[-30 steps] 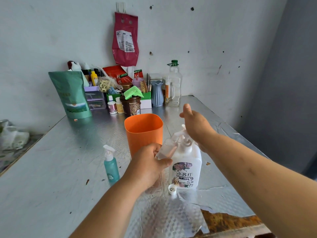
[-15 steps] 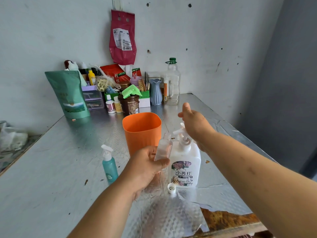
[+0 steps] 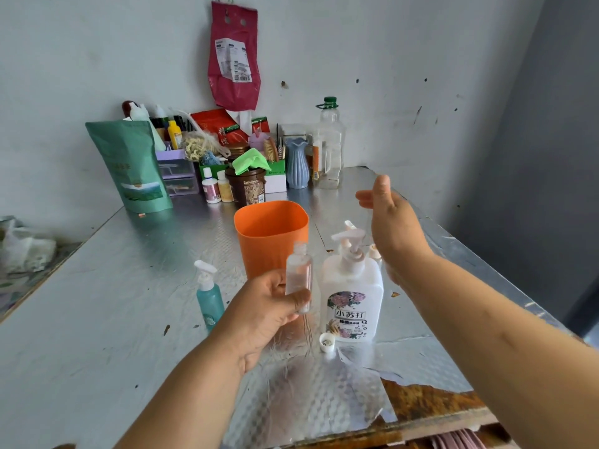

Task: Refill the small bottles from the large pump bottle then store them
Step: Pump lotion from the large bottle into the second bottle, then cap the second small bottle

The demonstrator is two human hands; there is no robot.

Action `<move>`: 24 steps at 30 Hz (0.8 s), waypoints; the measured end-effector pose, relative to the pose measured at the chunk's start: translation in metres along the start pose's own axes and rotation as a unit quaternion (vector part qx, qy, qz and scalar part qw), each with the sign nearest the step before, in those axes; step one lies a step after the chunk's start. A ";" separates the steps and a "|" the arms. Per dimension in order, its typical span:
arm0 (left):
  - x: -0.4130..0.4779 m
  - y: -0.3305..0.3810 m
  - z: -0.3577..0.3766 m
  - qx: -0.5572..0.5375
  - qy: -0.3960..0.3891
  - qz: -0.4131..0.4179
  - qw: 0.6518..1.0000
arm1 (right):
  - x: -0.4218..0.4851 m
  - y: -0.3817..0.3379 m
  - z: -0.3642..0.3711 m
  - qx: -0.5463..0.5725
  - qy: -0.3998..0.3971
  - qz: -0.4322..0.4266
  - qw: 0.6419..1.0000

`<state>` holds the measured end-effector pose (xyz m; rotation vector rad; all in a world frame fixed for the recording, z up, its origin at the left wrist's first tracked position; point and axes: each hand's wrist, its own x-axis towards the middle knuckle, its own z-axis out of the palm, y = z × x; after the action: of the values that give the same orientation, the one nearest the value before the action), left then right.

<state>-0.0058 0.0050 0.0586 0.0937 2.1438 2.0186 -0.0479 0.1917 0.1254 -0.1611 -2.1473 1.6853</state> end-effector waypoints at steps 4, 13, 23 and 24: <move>-0.003 -0.018 -0.004 0.018 0.030 0.005 0.999 | -0.024 0.019 -0.011 -0.004 0.044 -0.019 0.999; -0.016 -0.048 -0.004 0.082 0.083 0.019 0.993 | -0.075 0.076 -0.016 -0.074 0.017 -0.020 0.997; -0.020 -0.064 -0.001 0.127 0.079 0.003 0.989 | -0.075 0.101 -0.004 -0.077 -0.051 0.012 0.996; -0.020 -0.066 -0.001 0.131 0.079 0.000 0.988 | -0.073 0.103 -0.003 -0.068 -0.053 0.016 0.996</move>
<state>0.0190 -0.0040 -0.0048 -0.0294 2.4977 1.7880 0.0039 0.1974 0.0106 -0.1477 -2.3499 1.5978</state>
